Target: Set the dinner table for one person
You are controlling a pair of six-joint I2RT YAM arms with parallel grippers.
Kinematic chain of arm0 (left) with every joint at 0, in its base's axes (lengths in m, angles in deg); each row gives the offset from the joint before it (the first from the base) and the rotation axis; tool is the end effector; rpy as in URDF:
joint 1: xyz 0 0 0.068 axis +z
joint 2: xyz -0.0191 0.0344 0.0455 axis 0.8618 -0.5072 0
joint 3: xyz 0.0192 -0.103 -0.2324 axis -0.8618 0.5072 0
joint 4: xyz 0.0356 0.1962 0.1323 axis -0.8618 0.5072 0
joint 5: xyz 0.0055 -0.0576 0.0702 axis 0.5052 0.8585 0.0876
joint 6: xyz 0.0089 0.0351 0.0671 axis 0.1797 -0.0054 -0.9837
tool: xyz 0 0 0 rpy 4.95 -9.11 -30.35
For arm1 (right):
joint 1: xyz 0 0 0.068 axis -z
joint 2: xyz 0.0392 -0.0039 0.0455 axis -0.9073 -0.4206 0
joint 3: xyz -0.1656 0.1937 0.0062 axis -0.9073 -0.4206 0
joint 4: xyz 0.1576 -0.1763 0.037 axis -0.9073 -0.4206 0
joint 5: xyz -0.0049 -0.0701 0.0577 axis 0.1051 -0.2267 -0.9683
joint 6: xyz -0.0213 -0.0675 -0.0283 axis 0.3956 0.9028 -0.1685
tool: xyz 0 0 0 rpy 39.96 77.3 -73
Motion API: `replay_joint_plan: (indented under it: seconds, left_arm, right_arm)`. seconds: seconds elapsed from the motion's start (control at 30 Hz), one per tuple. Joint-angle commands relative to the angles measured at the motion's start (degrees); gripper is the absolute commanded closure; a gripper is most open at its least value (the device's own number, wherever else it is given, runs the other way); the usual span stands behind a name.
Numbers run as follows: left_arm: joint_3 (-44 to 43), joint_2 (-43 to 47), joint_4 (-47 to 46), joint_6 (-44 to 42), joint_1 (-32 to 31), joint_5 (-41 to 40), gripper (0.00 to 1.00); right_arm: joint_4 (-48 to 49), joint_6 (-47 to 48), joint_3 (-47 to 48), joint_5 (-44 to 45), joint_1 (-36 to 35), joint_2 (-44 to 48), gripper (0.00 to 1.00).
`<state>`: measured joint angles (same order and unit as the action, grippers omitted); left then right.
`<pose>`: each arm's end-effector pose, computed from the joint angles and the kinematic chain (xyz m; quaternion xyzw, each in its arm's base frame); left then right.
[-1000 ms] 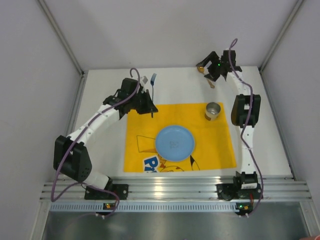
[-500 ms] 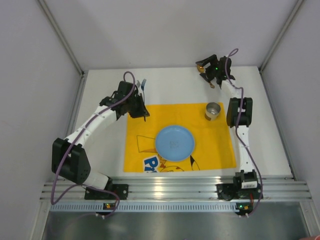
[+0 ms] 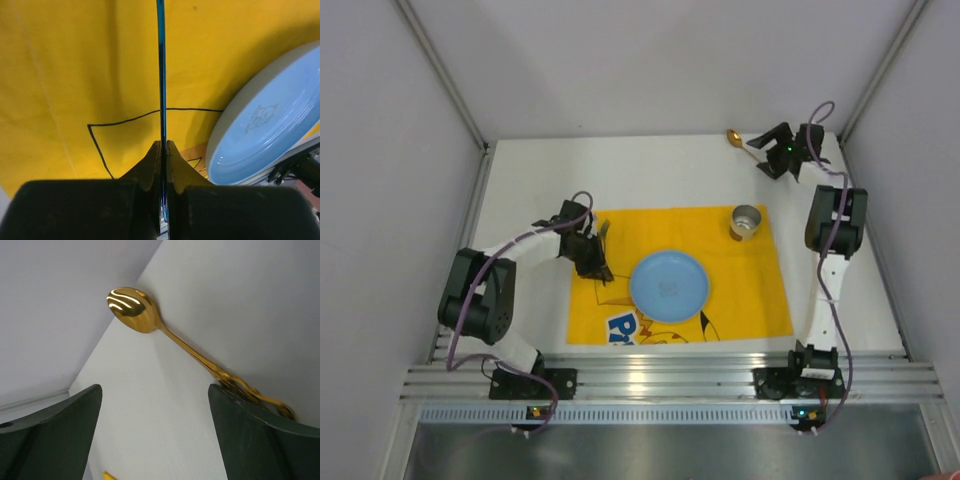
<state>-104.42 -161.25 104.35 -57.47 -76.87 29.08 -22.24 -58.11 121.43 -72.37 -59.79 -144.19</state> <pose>0.2680 -0.1069 0.1515 -0.0840 0.9605 -0.2391 0.1147 0.5600 -0.0251 0.1313 0.3381 0.7850 0.3741 0.3597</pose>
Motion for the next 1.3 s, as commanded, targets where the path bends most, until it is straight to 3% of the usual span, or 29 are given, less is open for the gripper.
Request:
replay_joint_plan:
  seconds: [0.0, 0.2, 0.3, 0.37, 0.47, 0.5, 0.53, 0.7, 0.8, 0.9, 0.97, 1.07, 1.27]
  left_arm:
    - [2.0, -4.8, -7.4, -0.4, -0.3, 9.7, 1.0]
    - [4.3, -8.9, -10.2, 0.3, -1.6, 12.4, 1.0]
    - [5.5, -9.2, -9.8, 0.8, -2.3, 13.6, 1.0]
    - [5.0, -8.7, -8.7, 0.6, -2.7, 13.8, 1.0]
    - [2.9, -5.6, -4.6, 0.8, -2.9, 13.0, 0.47]
    - [2.2, -3.2, -3.7, 0.9, -2.9, 12.3, 0.07]
    - [1.5, -2.2, -1.4, 0.9, -2.9, 11.0, 0.02]
    - [-4.5, 2.3, 3.6, -0.5, -2.9, 7.2, 0.02]
    - [-5.9, 2.9, 4.5, -0.2, -2.9, 4.9, 0.02]
    - [-6.4, 3.6, 5.4, 0.5, -2.9, 3.5, 0.02]
    - [-5.8, 4.7, 5.7, 1.3, -2.9, 2.1, 0.02]
    - [-3.8, 7.4, 5.7, 3.1, -2.9, 0.8, 0.03]
    - [0.5, 12.5, 6.4, 6.6, -2.9, -2.0, 0.05]
  right_arm:
    - [-4.9, 8.4, -10.4, -0.7, 4.2, 6.8, 0.12]
    - [-6.2, 11.4, -41.8, -0.7, 7.8, 25.8, 0.18]
    - [-12.7, 12.9, -51.7, 4.5, 8.8, 38.2, 0.2]
    - [-17.4, 14.1, -53.2, 4.6, 8.4, 44.9, 0.2]
    - [-19.3, 15.6, -50.3, 3.8, 6.4, 48.7, 0.18]
    - [-19.2, 16.4, -48.5, 2.9, 5.9, 48.4, 0.18]
    - [-19.4, 16.9, -43.0, 2.0, 5.2, 46.3, 0.17]
    - [-15.8, 15.5, -20.8, -4.8, 4.3, 33.3, 0.16]
    - [-10.8, 10.9, -10.1, -6.9, 4.0, 20.5, 0.17]
    - [-7.3, 3.3, 12.6, -9.2, 3.6, 5.3, 0.18]
    - [-2.6, -1.5, 19.6, -8.9, 3.1, -4.1, 0.19]
    - [7.0, -9.6, 22.4, -5.7, 2.3, -9.7, 0.2]
    - [8.3, -8.6, 26.4, 2.3, 0.5, -14.8, 0.2]
